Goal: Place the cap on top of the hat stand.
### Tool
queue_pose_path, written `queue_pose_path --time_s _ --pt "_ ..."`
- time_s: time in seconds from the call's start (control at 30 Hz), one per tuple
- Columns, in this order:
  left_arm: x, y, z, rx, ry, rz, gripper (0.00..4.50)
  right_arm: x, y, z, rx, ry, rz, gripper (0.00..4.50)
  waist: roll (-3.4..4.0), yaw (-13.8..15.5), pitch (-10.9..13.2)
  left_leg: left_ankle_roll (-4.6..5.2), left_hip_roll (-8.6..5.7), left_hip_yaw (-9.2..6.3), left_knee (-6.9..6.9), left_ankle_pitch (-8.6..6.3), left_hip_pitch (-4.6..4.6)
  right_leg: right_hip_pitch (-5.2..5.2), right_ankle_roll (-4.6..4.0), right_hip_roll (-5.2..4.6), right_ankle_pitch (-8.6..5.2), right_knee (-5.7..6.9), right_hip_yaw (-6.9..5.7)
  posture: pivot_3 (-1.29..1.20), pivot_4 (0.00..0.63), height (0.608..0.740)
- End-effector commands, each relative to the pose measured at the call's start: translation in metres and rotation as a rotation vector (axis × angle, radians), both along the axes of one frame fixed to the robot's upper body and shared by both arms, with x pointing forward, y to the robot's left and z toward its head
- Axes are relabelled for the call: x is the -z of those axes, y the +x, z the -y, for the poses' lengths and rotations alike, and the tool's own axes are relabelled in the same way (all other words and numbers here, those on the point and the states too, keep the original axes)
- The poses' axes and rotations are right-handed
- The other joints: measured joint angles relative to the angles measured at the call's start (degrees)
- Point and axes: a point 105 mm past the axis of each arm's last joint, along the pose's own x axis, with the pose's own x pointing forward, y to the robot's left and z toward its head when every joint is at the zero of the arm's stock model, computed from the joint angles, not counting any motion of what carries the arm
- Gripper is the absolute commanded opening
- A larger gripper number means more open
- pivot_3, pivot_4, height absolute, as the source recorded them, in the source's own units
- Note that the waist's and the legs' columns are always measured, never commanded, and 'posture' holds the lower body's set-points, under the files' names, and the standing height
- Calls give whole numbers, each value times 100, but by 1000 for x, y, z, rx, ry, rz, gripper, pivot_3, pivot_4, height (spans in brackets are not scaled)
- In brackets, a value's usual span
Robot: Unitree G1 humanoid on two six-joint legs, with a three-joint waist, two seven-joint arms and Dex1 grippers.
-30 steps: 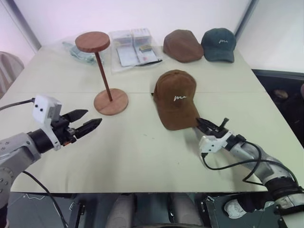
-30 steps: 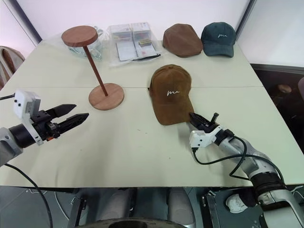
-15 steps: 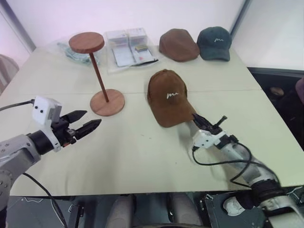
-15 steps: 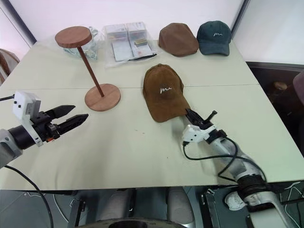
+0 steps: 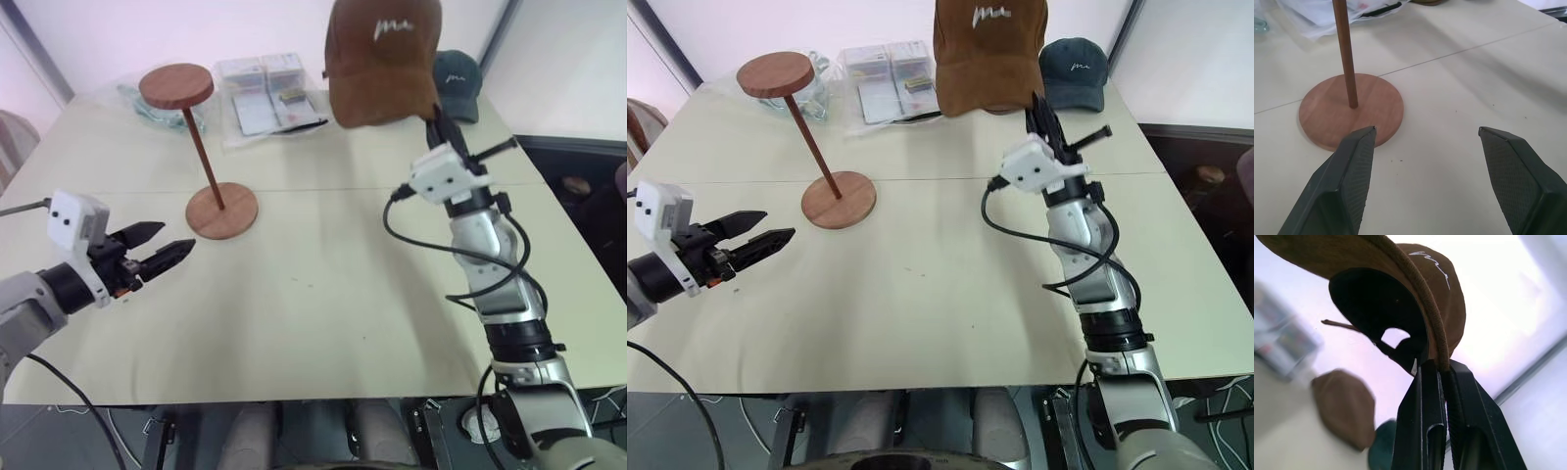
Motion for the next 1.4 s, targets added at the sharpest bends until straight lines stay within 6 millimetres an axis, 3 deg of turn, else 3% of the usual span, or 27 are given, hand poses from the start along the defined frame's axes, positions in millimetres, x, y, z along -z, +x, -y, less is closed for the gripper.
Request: queue_pose_path --time_s 0.03,0.23,0.77,1.0,1.17,1.4 --pt "-20 -3 -16 -60 38 75 3490 -35 -16 -30 -102 63 87 9 1 -5 0 -1 2 0 -6 0 -1 -4 -1 3 0 1 0 0 150 740" --pt "-34 -13 -34 -100 49 93 3490 -50 -32 -72 -267 124 97 9 4 -3 2 -1 16 -2 -25 0 -10 -23 -1 18 -1 2 0 0 150 740" --pt "-81 -44 -73 -203 -12 204 3490 -61 -64 -117 -578 125 105 9 5 -8 3 -14 33 -2 -18 8 -41 -56 -10 32 2 4 -1 0 150 740" --pt "-77 -44 -72 -215 -17 207 3490 -55 -64 -147 -649 151 92 9 6 -15 4 -22 57 -1 -18 12 -41 -62 -28 56 13 4 -1 0 150 740" --pt "-81 -42 -72 -225 -21 230 3490 -38 -55 -175 -665 142 67 9 6 -18 3 -31 74 -1 -20 17 -39 -68 -45 73 23 5 -3 0 150 740" --pt "-81 -41 -72 -236 -29 238 3490 -30 -47 -198 -646 97 89 9 6 -18 3 -38 74 -1 -20 22 -40 -69 -50 73 26 5 -2 0 150 740"
